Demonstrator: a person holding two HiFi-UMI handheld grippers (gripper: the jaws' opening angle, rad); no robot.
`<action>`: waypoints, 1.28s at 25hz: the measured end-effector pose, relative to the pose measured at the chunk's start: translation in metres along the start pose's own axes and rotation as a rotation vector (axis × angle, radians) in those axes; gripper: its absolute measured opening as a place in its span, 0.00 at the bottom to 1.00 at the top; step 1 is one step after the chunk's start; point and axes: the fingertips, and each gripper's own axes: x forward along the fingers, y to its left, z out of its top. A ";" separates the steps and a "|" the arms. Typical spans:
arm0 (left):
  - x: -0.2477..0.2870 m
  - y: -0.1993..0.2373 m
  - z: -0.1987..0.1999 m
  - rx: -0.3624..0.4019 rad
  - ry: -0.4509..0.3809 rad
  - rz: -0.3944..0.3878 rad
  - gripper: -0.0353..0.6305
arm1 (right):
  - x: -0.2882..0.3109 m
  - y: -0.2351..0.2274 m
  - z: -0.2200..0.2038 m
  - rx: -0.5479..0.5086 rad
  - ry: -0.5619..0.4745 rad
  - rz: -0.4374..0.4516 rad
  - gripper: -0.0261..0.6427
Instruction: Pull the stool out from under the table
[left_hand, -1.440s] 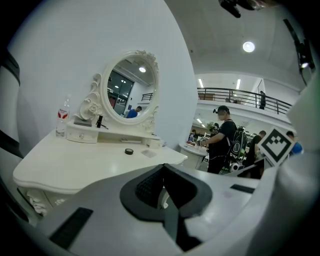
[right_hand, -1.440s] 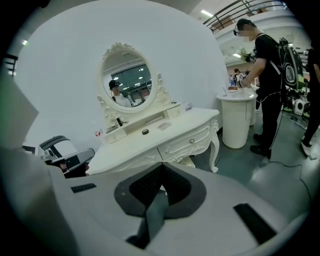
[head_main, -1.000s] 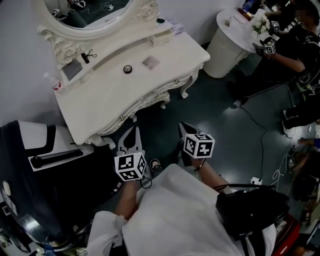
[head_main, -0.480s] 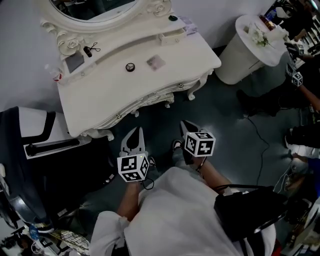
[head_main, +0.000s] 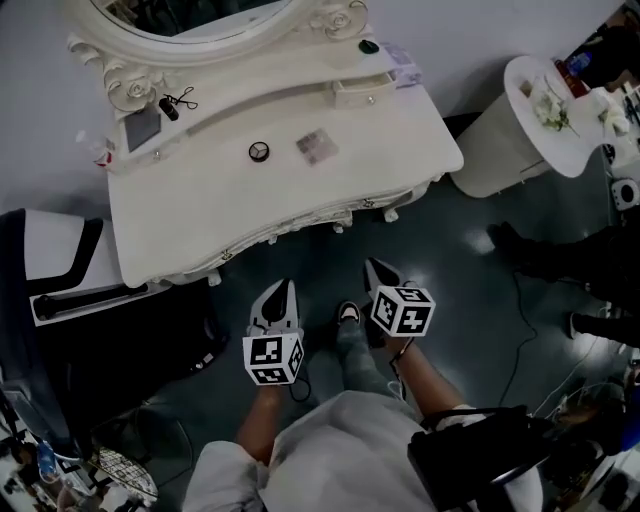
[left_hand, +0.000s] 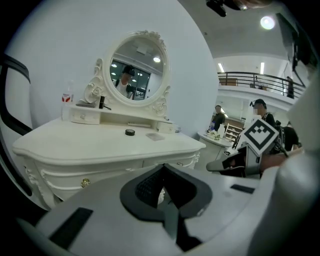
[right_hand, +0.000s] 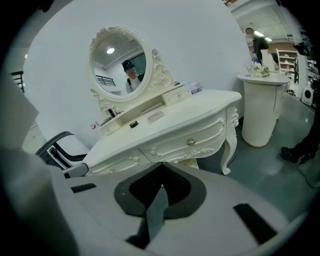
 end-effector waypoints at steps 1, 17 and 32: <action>0.008 0.001 -0.005 -0.001 0.006 0.000 0.07 | 0.008 -0.004 -0.003 0.004 0.006 0.003 0.04; 0.131 0.028 -0.146 0.018 0.102 -0.075 0.07 | 0.134 -0.074 -0.118 0.129 0.050 -0.019 0.04; 0.196 0.075 -0.304 0.068 0.151 -0.036 0.07 | 0.239 -0.143 -0.252 0.072 0.066 0.022 0.04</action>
